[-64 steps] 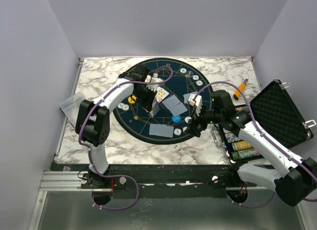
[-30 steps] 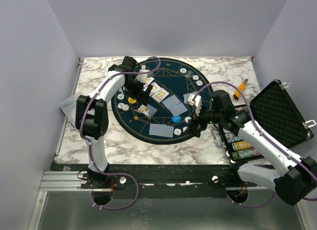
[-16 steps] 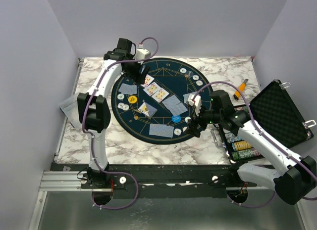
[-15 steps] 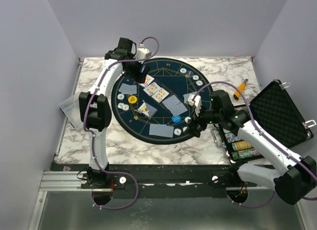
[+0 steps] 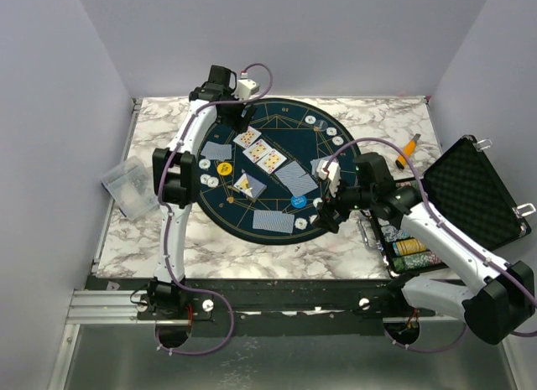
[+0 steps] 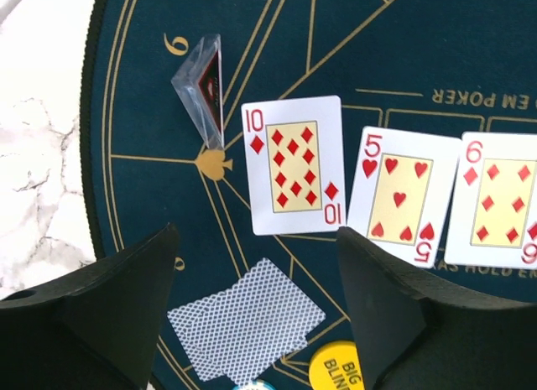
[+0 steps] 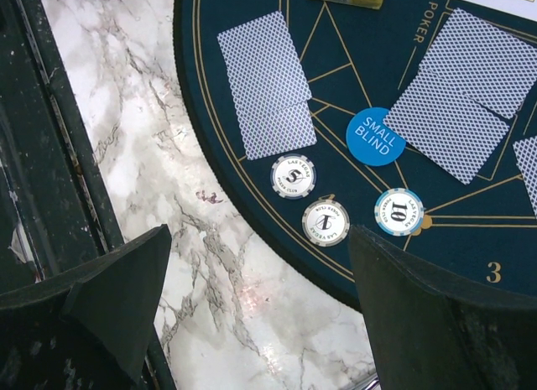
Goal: Distribute texas hold em gaming equipment
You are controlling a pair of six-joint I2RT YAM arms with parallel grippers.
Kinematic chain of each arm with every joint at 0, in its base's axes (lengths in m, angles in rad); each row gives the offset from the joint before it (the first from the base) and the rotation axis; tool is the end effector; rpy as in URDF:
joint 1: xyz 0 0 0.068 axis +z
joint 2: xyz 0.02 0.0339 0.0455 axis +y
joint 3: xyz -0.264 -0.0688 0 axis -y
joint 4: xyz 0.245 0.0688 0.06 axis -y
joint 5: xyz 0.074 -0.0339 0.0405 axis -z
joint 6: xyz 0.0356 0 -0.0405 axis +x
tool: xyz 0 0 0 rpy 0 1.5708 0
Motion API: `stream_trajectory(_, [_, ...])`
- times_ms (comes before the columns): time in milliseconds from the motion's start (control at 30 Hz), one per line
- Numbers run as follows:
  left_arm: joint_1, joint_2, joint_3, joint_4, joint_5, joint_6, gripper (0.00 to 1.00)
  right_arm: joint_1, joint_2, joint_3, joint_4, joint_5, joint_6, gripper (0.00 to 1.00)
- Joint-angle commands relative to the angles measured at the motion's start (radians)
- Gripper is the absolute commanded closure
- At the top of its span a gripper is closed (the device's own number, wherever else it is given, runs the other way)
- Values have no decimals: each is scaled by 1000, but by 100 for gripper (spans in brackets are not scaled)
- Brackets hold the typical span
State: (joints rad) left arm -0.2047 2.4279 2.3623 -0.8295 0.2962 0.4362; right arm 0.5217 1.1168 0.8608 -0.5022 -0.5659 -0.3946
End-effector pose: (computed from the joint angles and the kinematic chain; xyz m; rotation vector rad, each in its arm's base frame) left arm 0.5223 -0.1190 0.2458 0.8851 2.2632 -0.2612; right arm 0.1916 0.1322 0.2752 -1.2594 1.9113 0.7211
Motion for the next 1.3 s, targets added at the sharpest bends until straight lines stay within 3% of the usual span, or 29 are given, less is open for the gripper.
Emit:
stream_trajectory(0, [4,37,35,78,-58,26,25,0,17,6,-5,12,-14,10])
stream_trajectory(133, [11,-38,-87,166,-55,2,23,-1,18,-5,6,13,-12,10])
stream_trajectory(233, [42,-159,-304,310,38,-76,17,0,16,-14,14,17,-12,10])
stream_trajectory(400, [81,-399,-654,601,78,-176,3,-1,21,-29,36,52,-5,10])
stream_trajectory(633, [138,-627,-850,616,153,-292,2,-2,48,-81,221,275,90,0])
stream_trajectory(800, [193,-809,-1009,592,234,-353,2,-34,84,-91,354,391,136,0])
stream_trajectory(1000, [261,-995,-1156,530,320,-366,2,-163,153,-32,429,396,215,0])
stream_trajectory(1267, [284,-1190,-1305,501,285,-342,2,-299,240,3,455,380,318,0])
